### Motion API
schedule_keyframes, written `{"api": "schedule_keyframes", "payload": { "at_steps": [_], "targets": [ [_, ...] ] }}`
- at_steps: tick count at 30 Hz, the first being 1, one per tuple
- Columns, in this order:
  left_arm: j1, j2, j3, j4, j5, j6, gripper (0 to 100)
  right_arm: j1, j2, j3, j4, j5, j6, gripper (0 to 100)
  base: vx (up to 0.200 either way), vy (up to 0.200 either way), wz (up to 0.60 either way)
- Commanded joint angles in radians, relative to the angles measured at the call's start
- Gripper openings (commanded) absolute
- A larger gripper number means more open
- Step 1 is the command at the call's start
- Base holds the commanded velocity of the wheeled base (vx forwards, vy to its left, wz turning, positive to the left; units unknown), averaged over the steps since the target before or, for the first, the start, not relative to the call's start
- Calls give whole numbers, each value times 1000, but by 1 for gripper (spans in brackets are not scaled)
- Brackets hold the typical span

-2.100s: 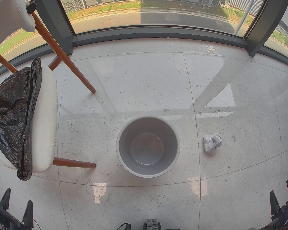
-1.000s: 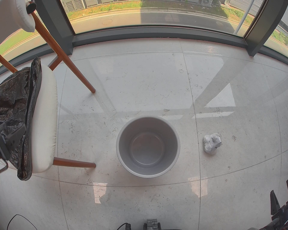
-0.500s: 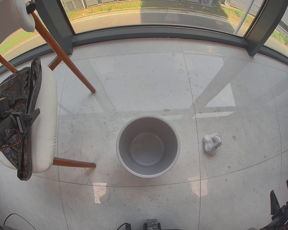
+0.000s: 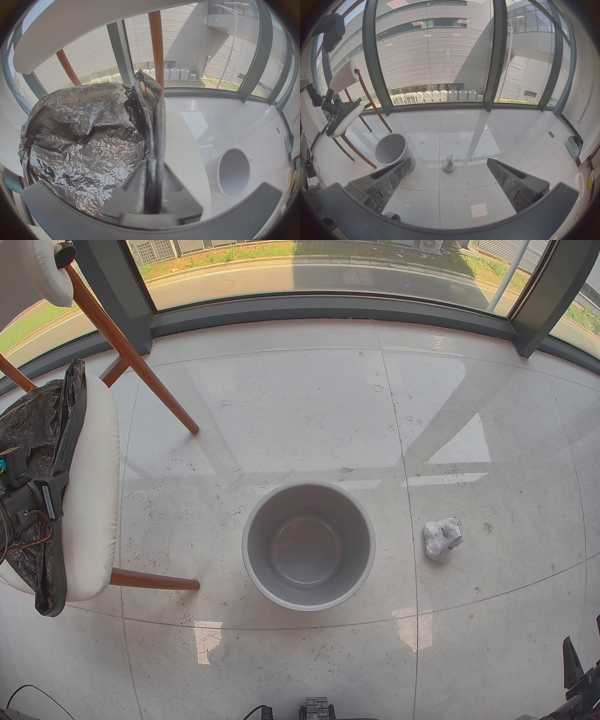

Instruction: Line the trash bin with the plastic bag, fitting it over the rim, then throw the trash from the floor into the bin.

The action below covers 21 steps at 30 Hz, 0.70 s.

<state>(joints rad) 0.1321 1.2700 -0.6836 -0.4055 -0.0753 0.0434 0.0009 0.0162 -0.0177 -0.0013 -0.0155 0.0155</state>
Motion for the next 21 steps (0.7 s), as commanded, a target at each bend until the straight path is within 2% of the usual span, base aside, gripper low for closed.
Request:
{"api": "schedule_keyframes", "payload": {
  "at_steps": [1, 5, 8, 12, 14, 17, 21],
  "targets": [
    [-3, -4, 7, -4, 0, 0, 0, 1, -5, 18, 0, 0, 0, 100, 0, 0, 0],
    [-6, -4, 1, 7, -20, -4, 0, 1, -5, 18, 0, 0, 0, 100, 0, 0, 0],
    [-5, -11, -14, 39, -70, -11, 0, 1, -5, 18, 0, 0, 0, 100, 0, 0, 0],
    [-28, -57, -24, 126, -162, -74, 0, -1, -5, 18, 0, 0, -2, 100, 0, 0, 0],
    [-58, -87, -25, 159, -199, -135, 0, 1, -5, 18, 0, 0, -2, 100, 0, 0, 0],
    [-123, -139, -40, 198, -262, -321, 0, -1, -5, 18, 0, 0, -3, 100, 0, 0, 0],
    [-166, -162, -54, 189, -271, -497, 0, 1, -5, 18, 0, 0, -3, 100, 0, 0, 0]
  ]
}}
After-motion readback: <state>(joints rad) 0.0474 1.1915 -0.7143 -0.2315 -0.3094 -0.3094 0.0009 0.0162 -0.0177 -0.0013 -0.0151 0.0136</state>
